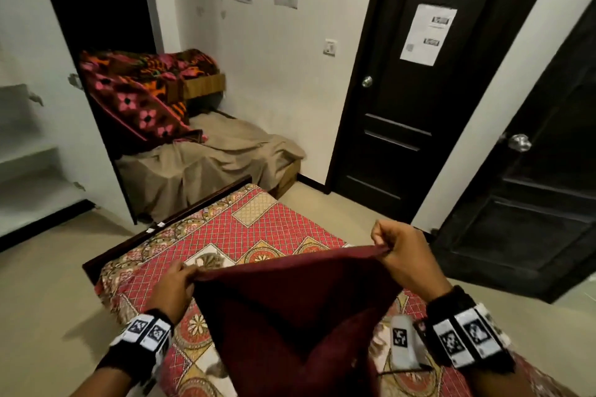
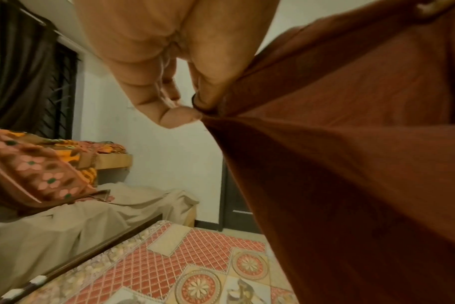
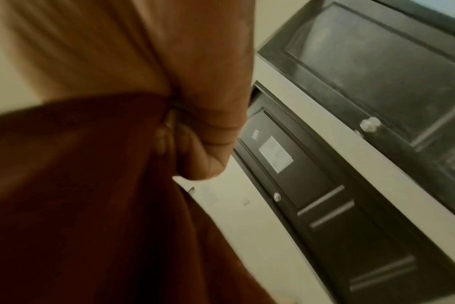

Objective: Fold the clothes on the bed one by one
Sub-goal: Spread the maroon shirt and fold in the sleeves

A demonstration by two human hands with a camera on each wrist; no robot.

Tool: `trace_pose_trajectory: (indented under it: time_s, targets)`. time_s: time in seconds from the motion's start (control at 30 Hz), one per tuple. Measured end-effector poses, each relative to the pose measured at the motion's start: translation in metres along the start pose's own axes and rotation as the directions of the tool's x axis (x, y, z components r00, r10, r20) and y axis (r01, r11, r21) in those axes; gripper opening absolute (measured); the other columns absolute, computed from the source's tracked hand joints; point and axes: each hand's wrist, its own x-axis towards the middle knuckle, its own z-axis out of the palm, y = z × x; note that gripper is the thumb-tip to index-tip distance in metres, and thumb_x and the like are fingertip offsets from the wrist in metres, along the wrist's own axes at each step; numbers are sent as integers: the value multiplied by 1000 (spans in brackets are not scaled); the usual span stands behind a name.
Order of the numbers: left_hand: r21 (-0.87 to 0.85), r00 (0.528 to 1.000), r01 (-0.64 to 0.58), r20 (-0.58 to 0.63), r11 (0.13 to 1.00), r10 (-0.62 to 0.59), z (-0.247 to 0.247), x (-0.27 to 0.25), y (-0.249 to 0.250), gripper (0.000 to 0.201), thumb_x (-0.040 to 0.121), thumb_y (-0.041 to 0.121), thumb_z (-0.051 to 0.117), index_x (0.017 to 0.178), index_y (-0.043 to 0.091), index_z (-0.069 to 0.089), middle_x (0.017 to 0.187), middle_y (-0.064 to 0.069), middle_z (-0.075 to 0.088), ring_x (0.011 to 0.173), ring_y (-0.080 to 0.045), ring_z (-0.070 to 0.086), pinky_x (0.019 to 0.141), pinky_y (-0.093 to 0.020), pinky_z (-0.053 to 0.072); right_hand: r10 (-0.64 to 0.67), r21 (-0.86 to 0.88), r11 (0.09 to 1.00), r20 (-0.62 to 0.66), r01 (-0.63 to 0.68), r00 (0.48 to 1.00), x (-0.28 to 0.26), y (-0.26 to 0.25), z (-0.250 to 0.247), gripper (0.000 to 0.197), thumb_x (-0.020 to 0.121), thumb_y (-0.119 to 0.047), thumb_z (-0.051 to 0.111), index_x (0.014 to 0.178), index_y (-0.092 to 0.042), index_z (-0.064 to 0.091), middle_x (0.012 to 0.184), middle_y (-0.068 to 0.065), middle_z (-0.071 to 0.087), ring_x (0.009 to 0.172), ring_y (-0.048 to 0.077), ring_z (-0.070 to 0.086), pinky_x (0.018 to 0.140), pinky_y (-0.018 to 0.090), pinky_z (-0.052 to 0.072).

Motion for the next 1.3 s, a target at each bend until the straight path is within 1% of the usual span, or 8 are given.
trace_pose_trajectory:
  time_s: [0.27, 0.6, 0.7, 0.8, 0.9, 1.03, 1.17, 1.3]
  targets:
    - [60, 984, 17, -177, 998, -6, -47, 60, 14, 29, 93, 4, 56, 121, 11, 62, 111, -25, 66, 97, -44, 63, 82, -48, 49, 103, -649, 760, 69, -34, 992, -21, 28, -2, 17, 91, -14, 66, 100, -24, 55, 96, -3, 51, 78, 21, 52, 66, 32, 40]
    - [9, 976, 141, -169, 990, -137, -48, 82, 5, 30, 89, 24, 49, 110, 19, 69, 101, -27, 69, 91, -46, 63, 80, -46, 51, 289, -585, 716, -247, -380, 925, -55, 21, 13, 27, 81, -6, 73, 99, -26, 64, 76, 5, 68, 69, 31, 66, 57, 30, 38]
    - [-138, 963, 127, -220, 982, -156, -55, 73, 3, 32, 87, 23, 43, 102, 17, 71, 93, -25, 70, 86, -45, 64, 77, -46, 52, 326, -432, 786, -319, -442, 890, -64, 10, 11, 29, 84, -5, 65, 101, -28, 64, 74, 4, 69, 63, 27, 64, 56, 34, 49]
    - [-410, 946, 67, -264, 910, -188, -68, 58, 10, 30, 91, 10, 43, 100, 19, 71, 90, -18, 70, 74, -36, 68, 66, -39, 59, 471, 176, 882, -288, -437, 834, -76, 6, 0, 32, 90, 7, 55, 101, -20, 68, 81, 10, 73, 56, 29, 67, 54, 41, 58]
    - [-875, 962, 23, -112, 484, -248, -83, 35, 29, 36, 100, 3, 36, 113, 24, 62, 66, -5, 58, 45, -12, 55, 42, -22, 49, 591, 804, 529, -122, -270, 797, -92, -6, -17, 33, 99, 7, 43, 104, -14, 69, 94, 13, 72, 57, 24, 59, 42, 28, 49]
    - [-986, 976, -33, -67, 161, -208, -99, 5, 54, 37, 104, 8, 32, 111, 20, 66, 66, 0, 61, 54, -9, 56, 52, -19, 49, 619, 969, 177, 24, -169, 785, -115, -23, -29, 37, 103, 1, 33, 109, -14, 66, 86, 4, 72, 44, 7, 52, 38, 15, 43]
    - [-958, 970, -87, -144, 272, -198, -107, -22, 72, 37, 103, 10, 31, 101, 19, 67, 66, 5, 68, 59, -7, 63, 56, -21, 54, 632, 992, 46, 63, -119, 772, -140, -31, -35, 36, 104, -1, 35, 109, -16, 67, 80, 5, 69, 40, 4, 53, 43, 14, 48]
    - [-881, 951, -234, -295, 411, -92, -132, -68, 88, 29, 95, 0, 43, 107, 4, 69, 78, 24, 69, 74, 9, 64, 70, -7, 48, 544, 994, 113, -72, 12, 836, -172, -43, -56, 29, 91, -11, 50, 96, -17, 78, 88, 8, 72, 68, 11, 70, 62, 19, 58]
